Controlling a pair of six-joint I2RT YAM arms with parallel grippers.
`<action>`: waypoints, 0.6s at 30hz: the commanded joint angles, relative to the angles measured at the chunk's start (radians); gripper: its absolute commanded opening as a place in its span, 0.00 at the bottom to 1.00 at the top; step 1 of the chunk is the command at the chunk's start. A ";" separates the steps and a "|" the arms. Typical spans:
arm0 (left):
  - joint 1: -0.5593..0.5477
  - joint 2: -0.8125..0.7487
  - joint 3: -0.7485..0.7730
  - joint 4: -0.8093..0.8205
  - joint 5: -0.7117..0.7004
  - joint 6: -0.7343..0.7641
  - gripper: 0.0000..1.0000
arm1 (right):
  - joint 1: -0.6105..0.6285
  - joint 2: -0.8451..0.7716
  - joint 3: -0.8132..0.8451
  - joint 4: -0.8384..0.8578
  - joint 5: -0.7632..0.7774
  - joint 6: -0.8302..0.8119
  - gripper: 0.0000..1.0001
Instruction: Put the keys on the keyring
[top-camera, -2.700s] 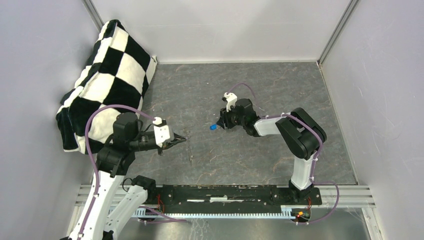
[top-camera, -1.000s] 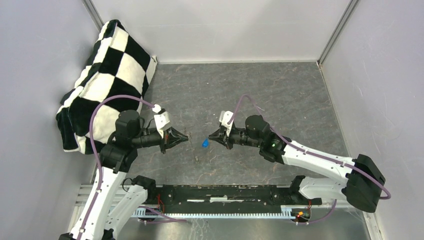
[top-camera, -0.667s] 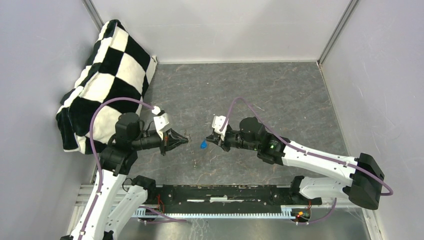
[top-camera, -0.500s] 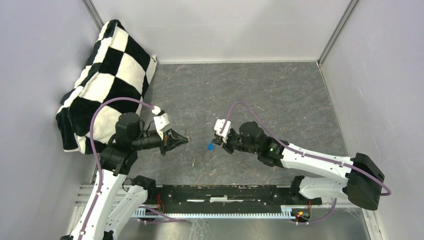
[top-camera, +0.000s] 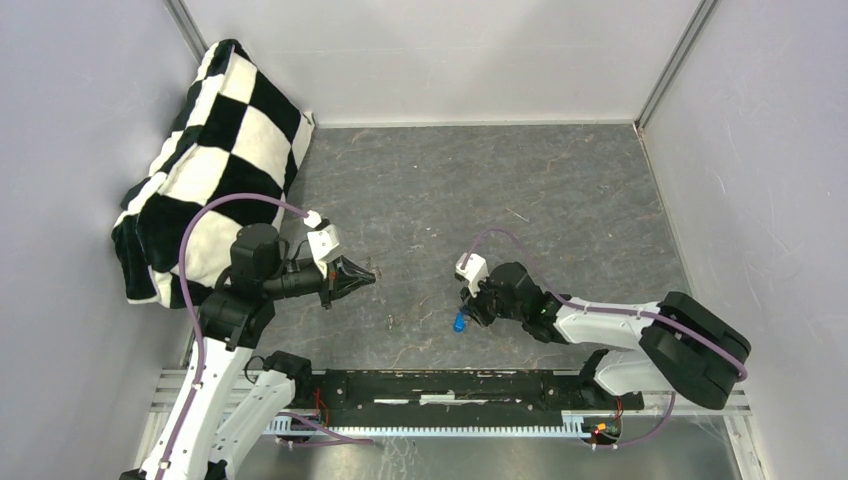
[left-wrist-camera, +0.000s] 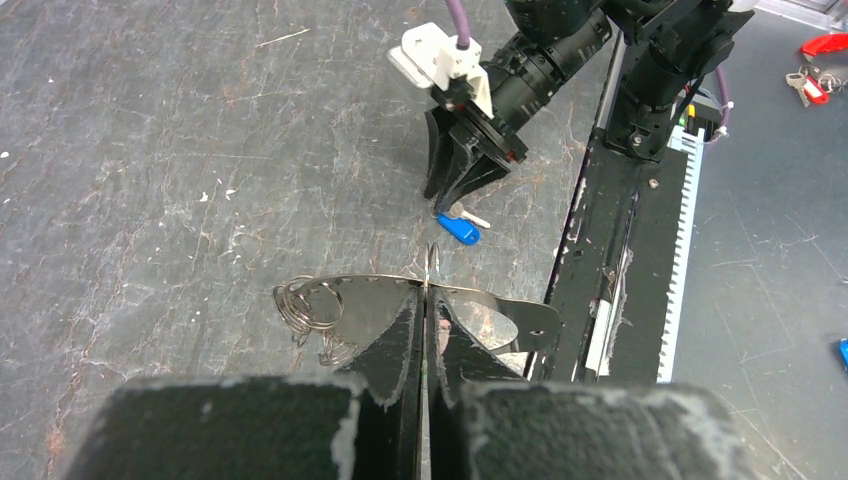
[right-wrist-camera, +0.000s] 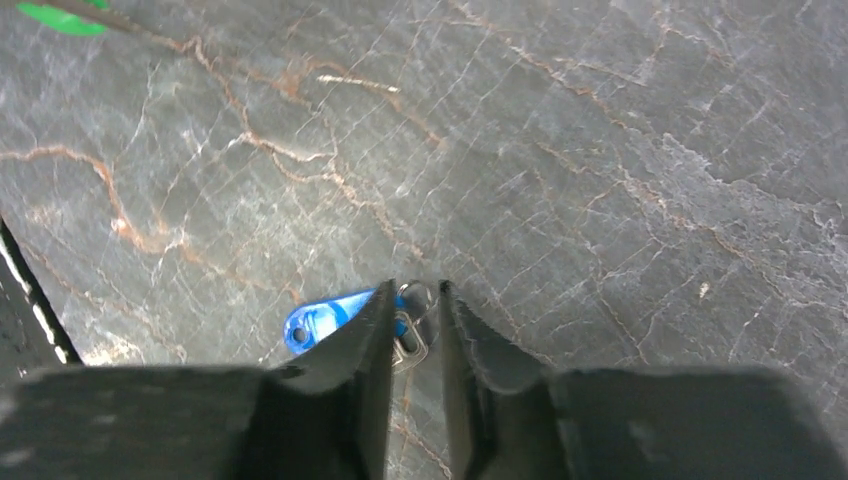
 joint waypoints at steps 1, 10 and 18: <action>-0.001 -0.003 0.040 0.021 0.001 0.030 0.02 | -0.032 0.011 0.062 0.048 -0.032 0.014 0.34; -0.001 0.008 0.057 0.021 -0.004 0.045 0.02 | -0.101 -0.203 -0.002 0.092 -0.052 0.085 0.98; -0.001 0.009 0.070 0.021 -0.020 0.057 0.02 | -0.149 -0.088 0.100 -0.065 -0.184 0.091 0.98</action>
